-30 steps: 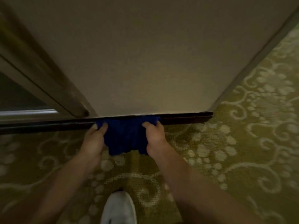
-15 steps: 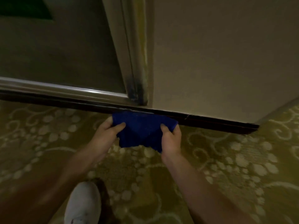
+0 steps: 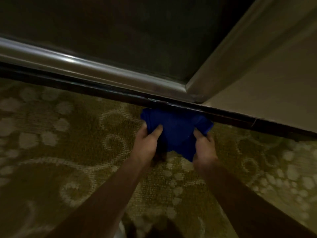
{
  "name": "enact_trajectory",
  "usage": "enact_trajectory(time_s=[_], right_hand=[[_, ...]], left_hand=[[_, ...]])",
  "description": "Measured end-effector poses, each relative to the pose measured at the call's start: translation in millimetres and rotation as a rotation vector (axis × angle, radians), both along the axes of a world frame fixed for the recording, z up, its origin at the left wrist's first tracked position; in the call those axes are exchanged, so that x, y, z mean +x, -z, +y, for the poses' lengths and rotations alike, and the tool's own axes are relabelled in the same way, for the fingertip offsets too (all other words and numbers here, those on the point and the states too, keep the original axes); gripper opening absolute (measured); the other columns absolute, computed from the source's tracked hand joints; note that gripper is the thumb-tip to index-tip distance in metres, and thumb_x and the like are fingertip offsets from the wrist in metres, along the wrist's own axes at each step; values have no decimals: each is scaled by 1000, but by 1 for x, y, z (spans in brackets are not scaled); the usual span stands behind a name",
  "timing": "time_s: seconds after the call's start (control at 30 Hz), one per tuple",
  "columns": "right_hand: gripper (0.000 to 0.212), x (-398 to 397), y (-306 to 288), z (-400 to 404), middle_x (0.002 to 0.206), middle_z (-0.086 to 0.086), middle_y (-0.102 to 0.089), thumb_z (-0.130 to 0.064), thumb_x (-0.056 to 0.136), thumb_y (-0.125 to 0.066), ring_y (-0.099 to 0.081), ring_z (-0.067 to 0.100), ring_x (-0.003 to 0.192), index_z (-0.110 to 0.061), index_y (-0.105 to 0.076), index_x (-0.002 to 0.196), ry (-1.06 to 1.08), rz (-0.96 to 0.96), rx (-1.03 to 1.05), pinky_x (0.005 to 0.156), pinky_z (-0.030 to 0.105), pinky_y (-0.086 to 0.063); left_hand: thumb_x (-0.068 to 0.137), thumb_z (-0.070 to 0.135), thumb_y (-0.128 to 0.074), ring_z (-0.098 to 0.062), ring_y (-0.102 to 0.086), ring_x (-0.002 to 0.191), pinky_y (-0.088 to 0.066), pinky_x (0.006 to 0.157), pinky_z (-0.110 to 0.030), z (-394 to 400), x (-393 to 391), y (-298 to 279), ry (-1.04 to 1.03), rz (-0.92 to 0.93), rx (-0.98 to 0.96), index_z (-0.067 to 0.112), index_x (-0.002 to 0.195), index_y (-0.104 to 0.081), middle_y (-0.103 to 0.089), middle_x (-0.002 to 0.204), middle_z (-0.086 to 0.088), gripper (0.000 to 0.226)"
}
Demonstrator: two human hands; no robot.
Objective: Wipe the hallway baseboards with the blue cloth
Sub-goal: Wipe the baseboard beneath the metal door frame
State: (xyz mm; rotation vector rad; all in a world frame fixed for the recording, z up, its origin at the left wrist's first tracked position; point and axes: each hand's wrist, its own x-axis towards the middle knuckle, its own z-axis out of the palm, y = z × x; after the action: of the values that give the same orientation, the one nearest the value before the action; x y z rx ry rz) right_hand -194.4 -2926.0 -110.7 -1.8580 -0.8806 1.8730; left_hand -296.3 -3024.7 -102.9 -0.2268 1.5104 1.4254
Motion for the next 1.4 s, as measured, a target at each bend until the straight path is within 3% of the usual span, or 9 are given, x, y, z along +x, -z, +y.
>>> enact_trajectory(time_s=[0.27, 0.43, 0.6, 0.73, 0.9, 0.97, 1.23, 1.3, 1.4], right_hand=[[15, -16, 3, -5, 104, 1, -65, -19, 97, -54, -64, 27, 97, -33, -56, 103, 105, -9, 71, 91, 50, -51], [22, -19, -3, -9, 116, 8, -65, -13, 96, -52, -62, 30, 102, -25, -59, 113, 175, 34, 121, 92, 50, -51], [27, 5, -36, 7, 110, 5, -64, -15, 96, -56, -63, 28, 101, -21, -54, 122, 202, 133, 155, 90, 48, -52], [30, -33, -36, -1, 99, 3, -58, -8, 97, -49, -59, 25, 93, -21, -46, 124, 234, 114, 150, 91, 45, -50], [46, -72, -15, -28, 131, 11, -56, -15, 95, -54, -56, 29, 117, -15, -41, 139, 89, 101, 126, 102, 50, -46], [31, -58, -21, -18, 115, 9, -64, -11, 95, -54, -62, 29, 105, -15, -51, 126, 120, 83, 141, 94, 48, -51], [46, -57, -30, 0, 139, 17, -47, -13, 100, -42, -49, 36, 124, -8, -31, 145, 287, -193, 493, 103, 39, -39], [40, -66, -28, -14, 121, 1, -54, -13, 98, -47, -53, 18, 113, -11, -42, 137, 196, -152, 528, 97, 26, -37], [16, -54, -22, -6, 102, 2, -66, -16, 90, -58, -64, 21, 96, -17, -59, 106, 121, -90, 466, 94, 43, -51]], left_hand=[[93, 34, -61, -14, -65, 97, -53, 91, -36, 2, -2, 8, 103, 134, -81, 30, 98, -62, -68, 103, 5, 6], [61, 74, -54, -24, -52, 126, -39, 112, -43, 6, 9, 23, 109, 227, -192, 33, 135, -52, -54, 139, 2, 84], [94, 39, -61, -19, -53, 121, -39, 110, -37, 10, -1, -9, 63, 106, -34, 23, 136, -51, -54, 137, 4, 46], [92, 38, -63, -25, -49, 129, -38, 112, -42, 10, -28, -9, -47, 111, -56, 23, 149, -37, -48, 146, -2, 65], [93, 35, -62, -25, -55, 123, -41, 110, -45, -8, -42, 16, -255, 88, -68, 24, 143, -45, -58, 134, -3, 54], [93, 34, -63, -21, -60, 115, -45, 105, -43, -7, -39, 13, -210, 49, 13, 25, 134, -53, -66, 119, 1, 43], [84, 42, -71, -19, -63, 115, -48, 104, -39, 14, -22, 20, 0, 20, 20, 22, 134, -57, -65, 130, -3, 55], [89, 36, -68, -18, -66, 109, -51, 99, -38, 9, -28, 22, -46, 26, 3, 21, 129, -60, -68, 122, -3, 43], [92, 28, -65, -12, -68, 96, -54, 81, -27, 4, -32, 20, -49, 17, 35, 26, 104, -66, -71, 107, 3, 13]])
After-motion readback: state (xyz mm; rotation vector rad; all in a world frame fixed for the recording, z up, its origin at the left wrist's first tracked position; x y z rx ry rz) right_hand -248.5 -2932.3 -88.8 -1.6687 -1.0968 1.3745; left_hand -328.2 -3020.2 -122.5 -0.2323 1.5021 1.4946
